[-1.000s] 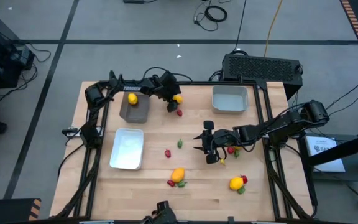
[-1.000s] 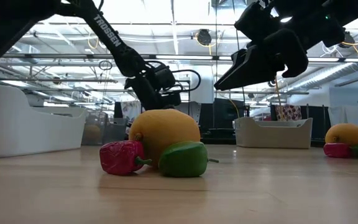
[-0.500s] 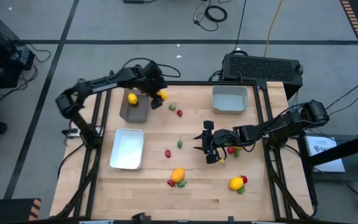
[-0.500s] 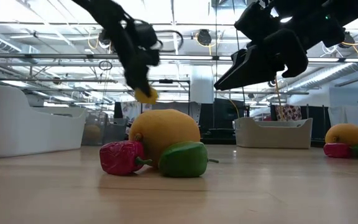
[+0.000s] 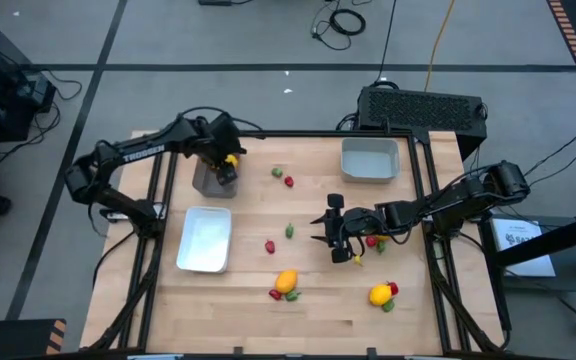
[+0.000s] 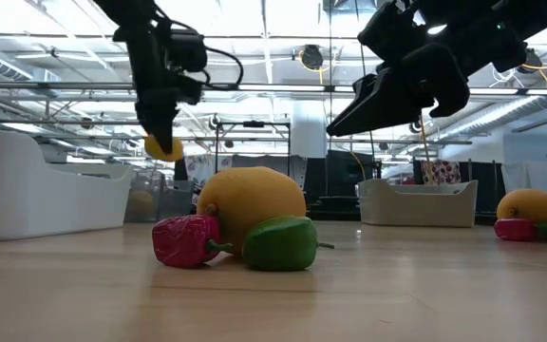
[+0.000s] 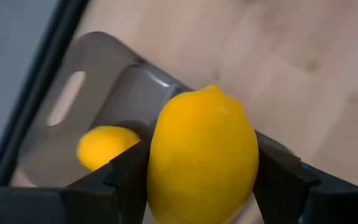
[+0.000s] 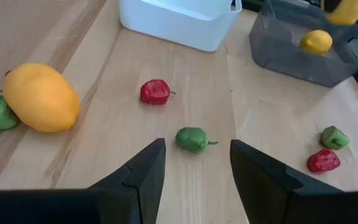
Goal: Sort produce into baskets
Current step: Put the top left yellow lemon into the black bin
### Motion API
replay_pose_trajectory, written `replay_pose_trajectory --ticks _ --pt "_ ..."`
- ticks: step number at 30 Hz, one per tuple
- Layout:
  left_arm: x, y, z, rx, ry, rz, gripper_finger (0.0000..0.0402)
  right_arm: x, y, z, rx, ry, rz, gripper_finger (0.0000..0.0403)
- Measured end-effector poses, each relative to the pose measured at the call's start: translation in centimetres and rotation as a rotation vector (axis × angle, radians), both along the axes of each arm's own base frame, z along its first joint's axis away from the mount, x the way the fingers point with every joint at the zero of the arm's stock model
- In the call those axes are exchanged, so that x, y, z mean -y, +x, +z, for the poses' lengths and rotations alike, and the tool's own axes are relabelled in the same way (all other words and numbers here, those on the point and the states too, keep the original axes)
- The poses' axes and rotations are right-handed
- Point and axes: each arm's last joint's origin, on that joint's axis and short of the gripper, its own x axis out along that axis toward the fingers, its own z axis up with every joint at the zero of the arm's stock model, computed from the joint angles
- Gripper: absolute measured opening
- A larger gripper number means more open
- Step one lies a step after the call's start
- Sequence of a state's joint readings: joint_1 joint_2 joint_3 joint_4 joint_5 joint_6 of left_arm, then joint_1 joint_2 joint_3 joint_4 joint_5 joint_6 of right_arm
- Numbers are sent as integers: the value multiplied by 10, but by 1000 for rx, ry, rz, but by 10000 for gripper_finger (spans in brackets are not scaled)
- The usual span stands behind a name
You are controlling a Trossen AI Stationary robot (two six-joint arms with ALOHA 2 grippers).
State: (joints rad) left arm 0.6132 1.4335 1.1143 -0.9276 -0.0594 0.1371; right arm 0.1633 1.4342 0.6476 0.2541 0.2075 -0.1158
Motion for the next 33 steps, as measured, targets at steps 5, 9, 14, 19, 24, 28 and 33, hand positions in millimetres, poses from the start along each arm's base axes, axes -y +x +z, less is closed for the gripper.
replay_pose_trajectory --ticks 5,9,14,19,24,28,33 --pt "-8 -5 -16 -3 60 72 233 0 1 2 29 22 -10 171" --pt "-15 -12 -21 17 34 206 233 0 1 2 30 44 -22 171" --pt "-22 -14 -20 52 51 288 233 0 1 3 34 50 -25 171" --pt "-24 -10 -18 95 78 287 236 0 2 3 37 51 -25 171" --pt "-24 -11 -20 74 70 289 263 0 2 3 37 51 -25 171" --pt "-24 -11 -20 74 78 290 287 0 2 3 37 50 -25 171" --pt "-25 -10 -20 80 82 289 294 0 2 3 37 50 -25 171"
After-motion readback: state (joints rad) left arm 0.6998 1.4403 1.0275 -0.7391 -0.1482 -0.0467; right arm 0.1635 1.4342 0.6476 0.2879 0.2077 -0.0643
